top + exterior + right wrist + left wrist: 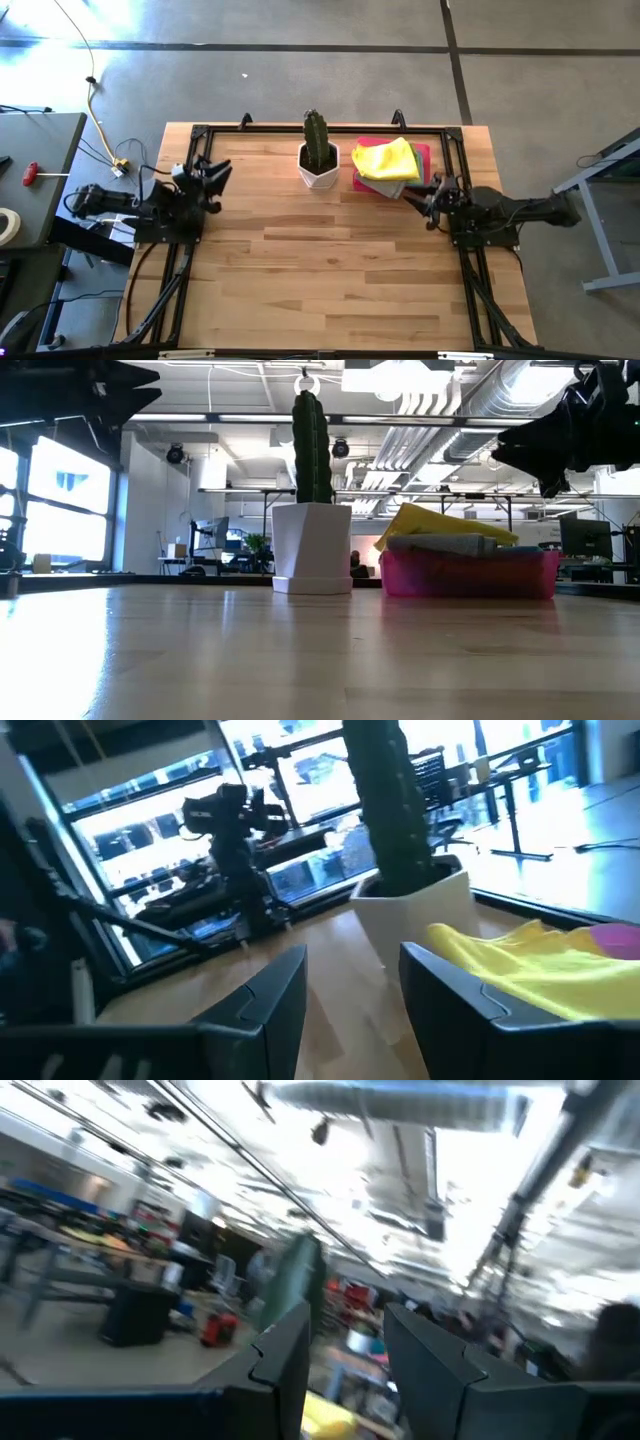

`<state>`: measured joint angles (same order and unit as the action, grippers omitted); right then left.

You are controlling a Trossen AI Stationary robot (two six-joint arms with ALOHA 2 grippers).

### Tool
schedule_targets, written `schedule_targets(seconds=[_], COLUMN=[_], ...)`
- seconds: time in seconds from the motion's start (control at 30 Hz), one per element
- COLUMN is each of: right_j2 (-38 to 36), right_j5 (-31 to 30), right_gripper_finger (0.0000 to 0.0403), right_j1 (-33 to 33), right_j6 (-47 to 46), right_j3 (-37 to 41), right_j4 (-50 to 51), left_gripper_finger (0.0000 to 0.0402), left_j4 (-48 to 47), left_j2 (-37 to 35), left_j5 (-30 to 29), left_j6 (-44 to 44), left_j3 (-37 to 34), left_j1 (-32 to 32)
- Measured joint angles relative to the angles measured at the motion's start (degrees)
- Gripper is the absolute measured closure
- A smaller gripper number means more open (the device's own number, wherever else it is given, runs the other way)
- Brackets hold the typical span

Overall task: Fold microfiber towels
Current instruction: Return to home position

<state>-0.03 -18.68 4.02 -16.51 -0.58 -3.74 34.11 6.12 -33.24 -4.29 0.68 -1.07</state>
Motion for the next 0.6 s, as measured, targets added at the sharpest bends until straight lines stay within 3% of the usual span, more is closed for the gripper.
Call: schedule_targets(seconds=[0.6], right_j2=[0.2], right_j5=[0.0], right_gripper_finger=[0.0249], right_j1=[-14.7], right_j6=[0.0], right_j3=[0.0], right_j4=[0.3], left_gripper_finger=[0.0282], left_j4=[0.0], left_j2=[-2.7], left_j5=[-0.4], left_j6=[0.0], left_j3=[0.0], left_j1=[24.2])
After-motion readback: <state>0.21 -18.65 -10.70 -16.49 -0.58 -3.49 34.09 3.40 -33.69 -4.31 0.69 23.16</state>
